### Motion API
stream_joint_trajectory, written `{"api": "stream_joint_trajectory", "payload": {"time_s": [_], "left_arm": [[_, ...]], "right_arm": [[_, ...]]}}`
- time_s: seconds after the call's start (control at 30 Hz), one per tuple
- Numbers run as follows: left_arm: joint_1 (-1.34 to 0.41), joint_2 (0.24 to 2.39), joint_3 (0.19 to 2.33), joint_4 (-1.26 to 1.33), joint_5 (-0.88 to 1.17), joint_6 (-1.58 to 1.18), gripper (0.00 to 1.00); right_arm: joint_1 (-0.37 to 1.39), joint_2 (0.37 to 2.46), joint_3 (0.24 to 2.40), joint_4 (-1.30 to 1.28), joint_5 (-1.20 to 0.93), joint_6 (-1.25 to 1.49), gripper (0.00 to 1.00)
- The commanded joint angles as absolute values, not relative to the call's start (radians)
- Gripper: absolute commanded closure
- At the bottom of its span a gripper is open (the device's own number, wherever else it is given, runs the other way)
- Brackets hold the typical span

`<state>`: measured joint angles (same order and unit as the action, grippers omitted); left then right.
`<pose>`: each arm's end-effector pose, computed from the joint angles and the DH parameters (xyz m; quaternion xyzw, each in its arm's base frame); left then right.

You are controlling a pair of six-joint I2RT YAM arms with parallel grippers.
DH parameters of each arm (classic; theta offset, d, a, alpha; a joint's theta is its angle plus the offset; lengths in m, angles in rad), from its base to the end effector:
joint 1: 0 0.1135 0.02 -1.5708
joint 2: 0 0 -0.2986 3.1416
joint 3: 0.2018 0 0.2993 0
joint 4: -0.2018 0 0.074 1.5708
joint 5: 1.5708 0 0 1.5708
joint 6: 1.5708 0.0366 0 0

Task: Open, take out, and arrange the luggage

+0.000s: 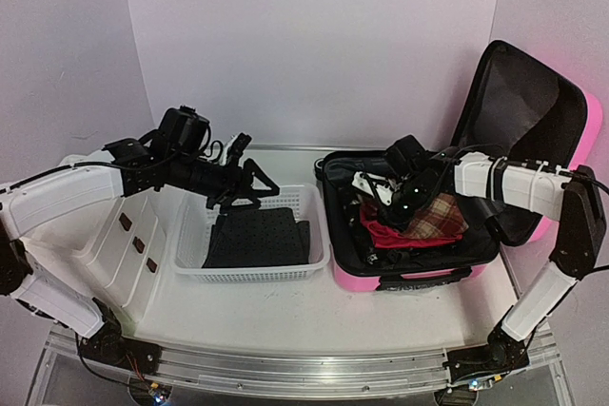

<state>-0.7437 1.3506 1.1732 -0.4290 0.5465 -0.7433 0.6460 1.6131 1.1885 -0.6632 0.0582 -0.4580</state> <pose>0.2377 -0.2445 0.3522 0.1253 0.8531 -0.4782 0.1669 0.3014 0.2246 0.2478 -0.5030 0.8301 -0.0057 0.2407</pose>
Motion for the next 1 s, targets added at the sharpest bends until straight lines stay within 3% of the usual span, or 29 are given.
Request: {"api": "stream_joint_trajectory", "payload": {"time_s": [0.0,0.07,0.33,0.6,0.77,0.97], "left_arm": [[-0.754,1.42,1.282,-0.249,0.554,-0.927,0.3],[-0.755,1.474,1.306,-0.212,0.549,-1.005,0.27],[-0.766,1.64,1.449,-0.191,0.598,-1.098,0.25],[-0.772,1.625,1.393,-0.157,0.601,-1.119,0.24],[-0.772,1.625,1.374,-0.125,0.619,-1.144,0.21],[-0.773,1.633,1.37,-0.11,0.62,-1.152,0.21]], "right_arm": [[0.632,1.576,1.181,-0.632,-0.035,-0.439,0.87],[0.623,1.569,1.178,-0.631,-0.064,-0.437,0.89],[0.572,1.586,1.18,-0.63,-0.131,-0.422,0.62],[0.555,1.643,1.211,-0.636,-0.136,-0.42,0.6],[0.553,1.618,1.215,-0.64,-0.16,-0.421,0.47],[0.533,1.644,1.235,-0.66,-0.148,-0.451,0.47]]}}
